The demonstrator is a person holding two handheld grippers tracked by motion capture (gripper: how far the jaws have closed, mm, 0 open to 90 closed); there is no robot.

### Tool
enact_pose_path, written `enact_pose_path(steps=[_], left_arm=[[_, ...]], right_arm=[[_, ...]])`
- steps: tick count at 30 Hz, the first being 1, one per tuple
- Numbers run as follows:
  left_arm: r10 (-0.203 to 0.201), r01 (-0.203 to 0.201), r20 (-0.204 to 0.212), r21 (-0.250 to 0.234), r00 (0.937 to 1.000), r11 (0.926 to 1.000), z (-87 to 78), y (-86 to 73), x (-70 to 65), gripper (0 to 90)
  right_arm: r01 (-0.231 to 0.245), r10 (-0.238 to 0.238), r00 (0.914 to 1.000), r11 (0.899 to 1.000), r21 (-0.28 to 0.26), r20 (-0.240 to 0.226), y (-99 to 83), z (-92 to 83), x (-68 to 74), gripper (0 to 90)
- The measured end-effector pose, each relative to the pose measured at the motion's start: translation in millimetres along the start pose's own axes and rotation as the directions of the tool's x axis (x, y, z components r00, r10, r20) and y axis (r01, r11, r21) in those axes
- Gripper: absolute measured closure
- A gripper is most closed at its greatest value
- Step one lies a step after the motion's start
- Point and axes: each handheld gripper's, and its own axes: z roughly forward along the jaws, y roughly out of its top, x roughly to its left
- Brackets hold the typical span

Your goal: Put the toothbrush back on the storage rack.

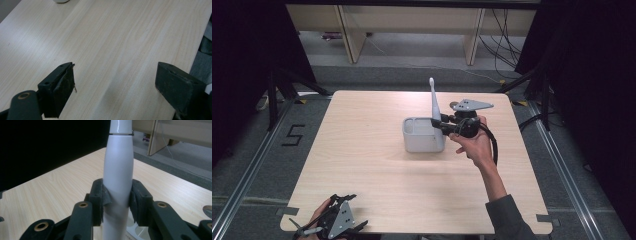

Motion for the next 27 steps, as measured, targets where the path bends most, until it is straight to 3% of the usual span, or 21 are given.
enact_pose_path(steps=[11,13,14,16,17,20,22,27], left_arm=[[0.011,-0.011,0.007,0.011,0.9999,0.9999,-1.8,0.3,0.9,15.4],[0.003,-0.003,0.000,0.004,1.0000,1.0000,-0.3,0.2,0.3,15.4],[0.003,-0.003,0.000,0.003,1.0000,1.0000,-0.4,0.1,0.3,15.4],[0.004,-0.004,0.001,0.007,1.0000,1.0000,-0.9,0.2,0.5,15.3],[0.013,-0.013,0.007,0.012,0.9999,0.9998,-1.8,0.3,1.2,15.4],[0.016,-0.016,0.007,0.015,0.9998,0.9998,-2.0,0.1,1.4,15.4],[0.016,-0.016,0.007,0.013,0.9999,0.9998,-1.9,0.1,1.4,15.4],[0.005,-0.005,0.002,0.003,1.0000,1.0000,0.0,-0.4,0.8,15.4]], right_arm=[[0.011,-0.012,0.9999,1.000,-0.019,-0.007,18.7,19.3,3.7,66.9],[-0.006,0.005,0.9999,1.000,-0.022,-0.013,23.2,23.7,5.8,66.9],[0.018,-0.018,0.9998,1.000,-0.026,-0.002,25.0,25.3,4.6,66.9],[-0.002,0.001,1.0000,1.000,-0.024,-0.008,28.1,28.4,5.4,66.9],[0.017,-0.017,0.9999,0.999,-0.031,-0.001,30.1,29.7,4.2,66.9],[-0.007,0.007,1.0000,0.999,-0.033,-0.002,35.1,33.8,3.5,66.9],[0.006,-0.006,1.0000,0.999,-0.036,-0.004,36.6,35.6,1.7,66.9],[0.020,-0.018,0.9985,0.999,-0.051,0.051,41.2,41.9,-4.1,66.9]])
